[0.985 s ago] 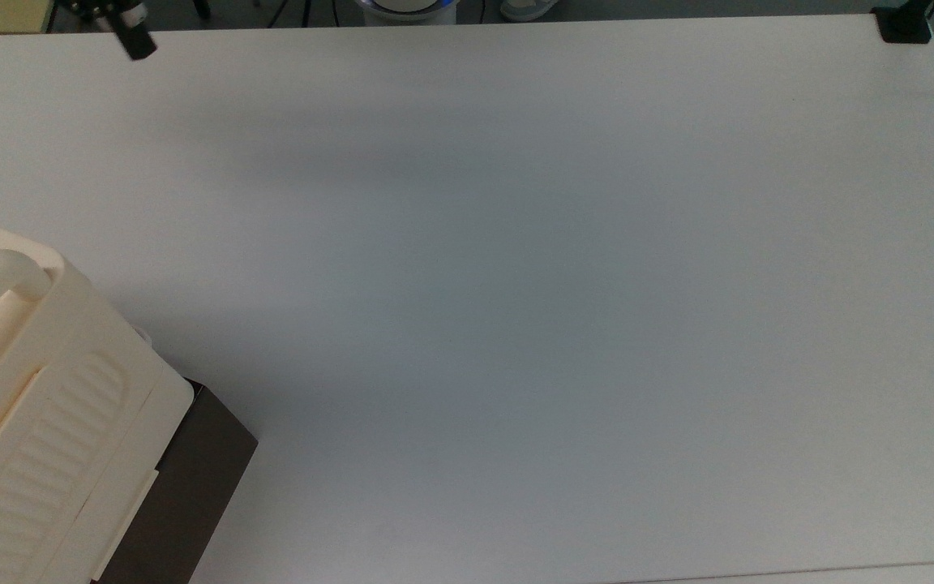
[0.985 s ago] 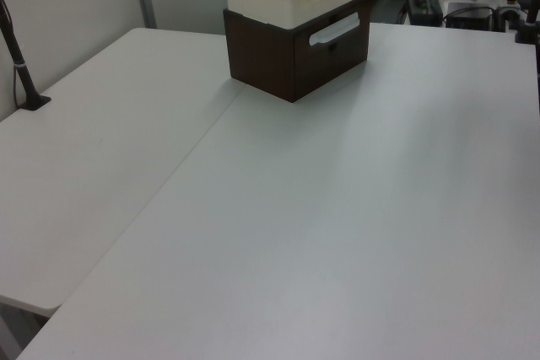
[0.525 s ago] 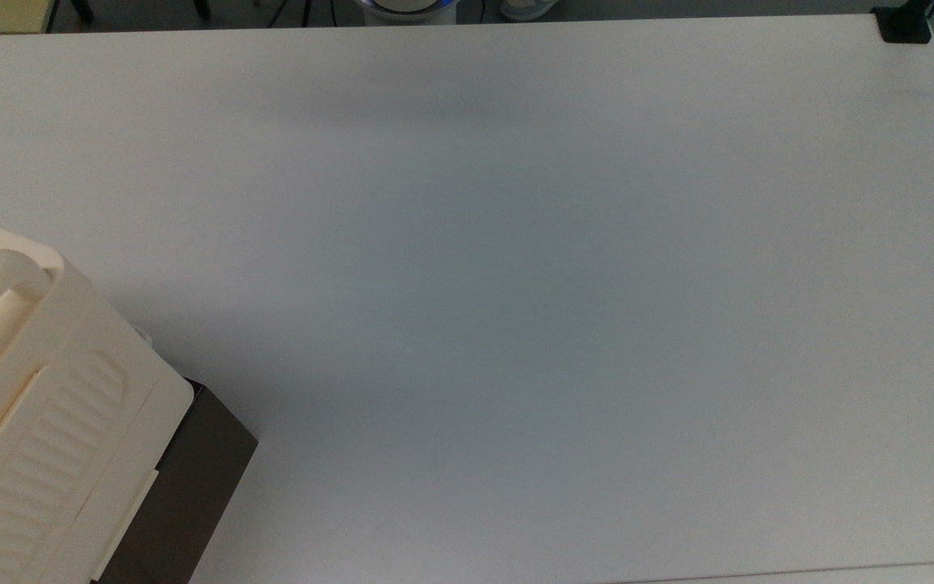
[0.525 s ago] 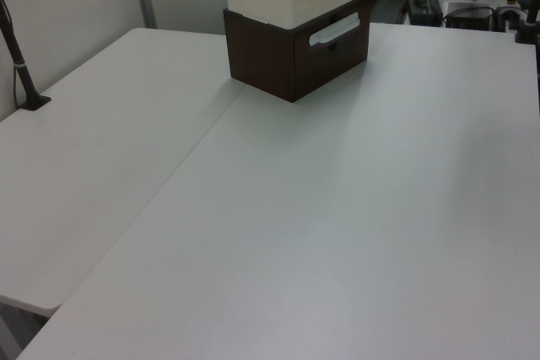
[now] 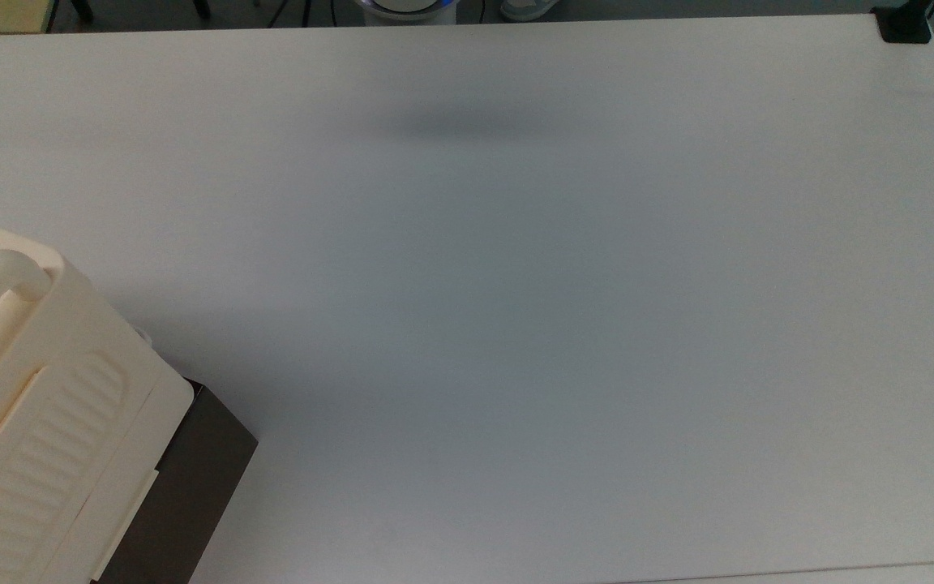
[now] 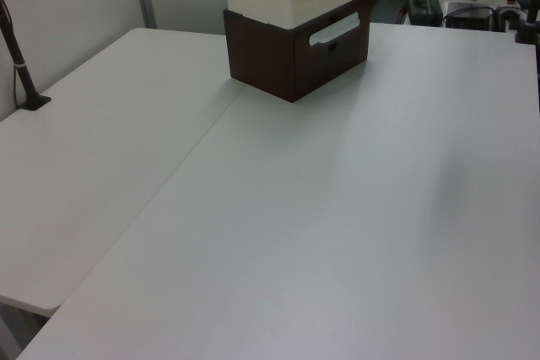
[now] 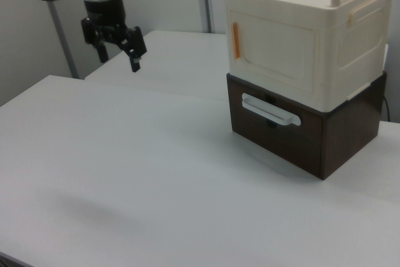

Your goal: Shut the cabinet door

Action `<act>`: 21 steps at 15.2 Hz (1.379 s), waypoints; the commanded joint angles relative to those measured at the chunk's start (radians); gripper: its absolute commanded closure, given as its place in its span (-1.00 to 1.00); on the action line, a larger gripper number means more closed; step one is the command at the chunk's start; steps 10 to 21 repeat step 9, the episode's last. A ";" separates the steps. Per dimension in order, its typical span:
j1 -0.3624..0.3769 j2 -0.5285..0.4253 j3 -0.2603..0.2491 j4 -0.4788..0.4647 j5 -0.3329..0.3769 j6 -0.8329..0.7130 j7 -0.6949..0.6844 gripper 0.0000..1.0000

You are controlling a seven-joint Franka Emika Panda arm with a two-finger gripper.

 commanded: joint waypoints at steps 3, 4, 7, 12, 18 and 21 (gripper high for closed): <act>0.005 0.020 -0.007 -0.015 -0.103 0.063 -0.031 -1.00; 0.005 0.021 -0.007 -0.016 -0.114 0.064 -0.032 -1.00; 0.008 0.020 -0.006 -0.018 -0.123 0.058 -0.032 -1.00; 0.008 0.021 0.008 -0.016 -0.126 0.063 -0.032 -1.00; 0.008 0.021 0.008 -0.016 -0.126 0.063 -0.032 -1.00; 0.008 0.021 0.008 -0.016 -0.126 0.063 -0.032 -1.00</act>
